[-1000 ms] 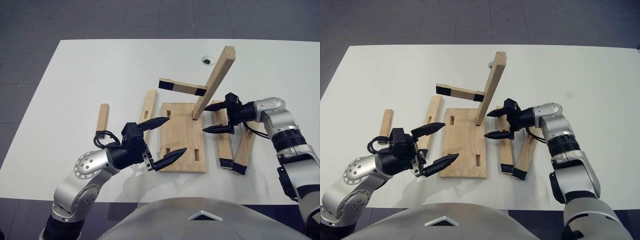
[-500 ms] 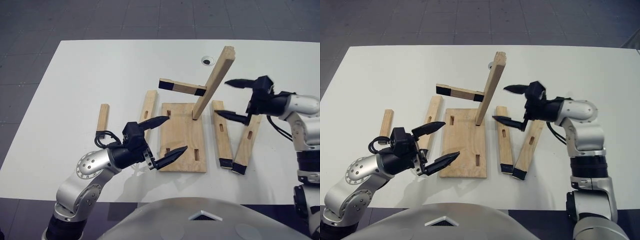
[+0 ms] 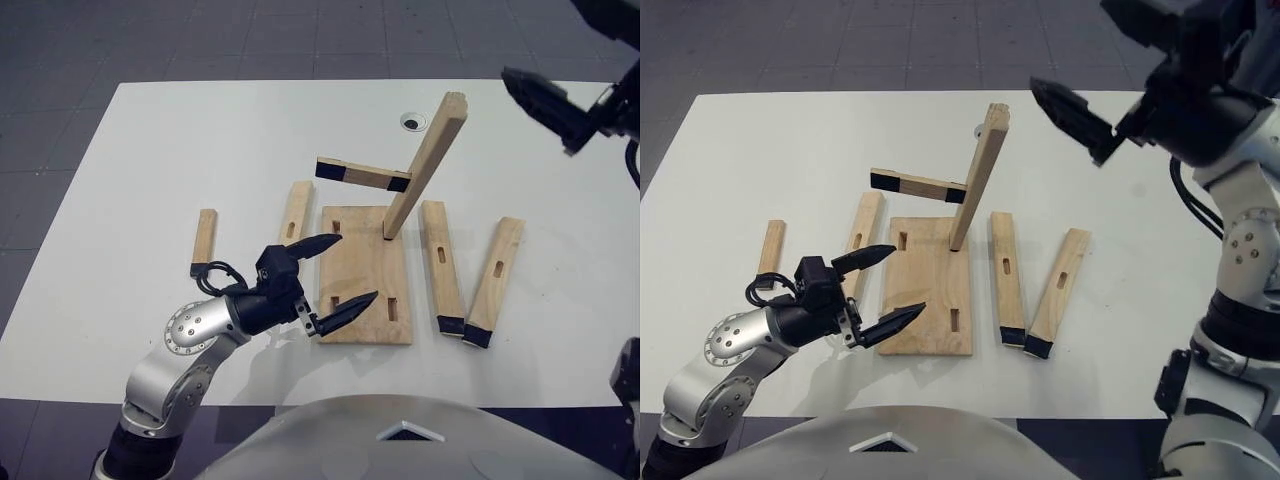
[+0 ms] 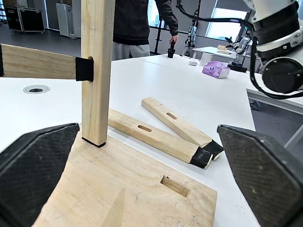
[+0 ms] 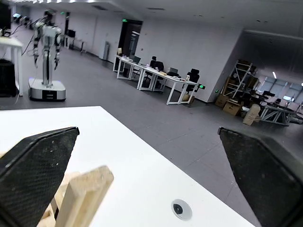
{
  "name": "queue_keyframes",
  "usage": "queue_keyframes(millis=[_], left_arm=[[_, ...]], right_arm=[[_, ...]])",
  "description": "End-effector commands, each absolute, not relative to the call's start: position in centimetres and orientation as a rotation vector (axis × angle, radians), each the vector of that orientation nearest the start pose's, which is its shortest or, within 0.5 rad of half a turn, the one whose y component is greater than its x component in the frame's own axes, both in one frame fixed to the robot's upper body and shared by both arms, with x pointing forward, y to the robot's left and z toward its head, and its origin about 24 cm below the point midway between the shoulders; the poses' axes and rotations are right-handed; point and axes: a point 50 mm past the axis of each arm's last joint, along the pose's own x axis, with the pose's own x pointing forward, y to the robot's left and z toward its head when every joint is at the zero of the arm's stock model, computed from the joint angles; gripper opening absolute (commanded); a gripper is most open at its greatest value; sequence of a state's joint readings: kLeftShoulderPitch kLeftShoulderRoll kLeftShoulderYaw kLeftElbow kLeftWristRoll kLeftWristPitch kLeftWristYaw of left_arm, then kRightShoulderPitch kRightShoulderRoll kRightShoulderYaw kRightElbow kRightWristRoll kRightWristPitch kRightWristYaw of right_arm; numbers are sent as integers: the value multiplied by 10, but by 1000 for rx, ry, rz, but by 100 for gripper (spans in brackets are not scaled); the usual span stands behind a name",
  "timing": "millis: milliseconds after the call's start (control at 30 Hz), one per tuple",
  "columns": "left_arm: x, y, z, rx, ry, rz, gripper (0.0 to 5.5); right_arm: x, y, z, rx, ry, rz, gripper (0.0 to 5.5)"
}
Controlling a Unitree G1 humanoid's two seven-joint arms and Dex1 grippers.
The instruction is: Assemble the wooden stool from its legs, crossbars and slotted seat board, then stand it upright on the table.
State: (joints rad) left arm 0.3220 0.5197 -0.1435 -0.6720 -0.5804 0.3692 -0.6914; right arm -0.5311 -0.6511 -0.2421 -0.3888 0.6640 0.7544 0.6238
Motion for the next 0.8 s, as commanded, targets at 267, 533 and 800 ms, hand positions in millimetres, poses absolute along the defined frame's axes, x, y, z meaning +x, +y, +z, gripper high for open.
queue_keyframes(millis=[267,533,800], left_arm=[[156,130,93,-127,137,-1056,541],[155,130,92,-131,142,-1047,541],[155,130,93,-131,139,-1050,541]], right_arm=[[307,-103,268,4,-96,792,549],[298,-96,287,23,-165,807,549],[310,-109,261,56,-108,698,549]])
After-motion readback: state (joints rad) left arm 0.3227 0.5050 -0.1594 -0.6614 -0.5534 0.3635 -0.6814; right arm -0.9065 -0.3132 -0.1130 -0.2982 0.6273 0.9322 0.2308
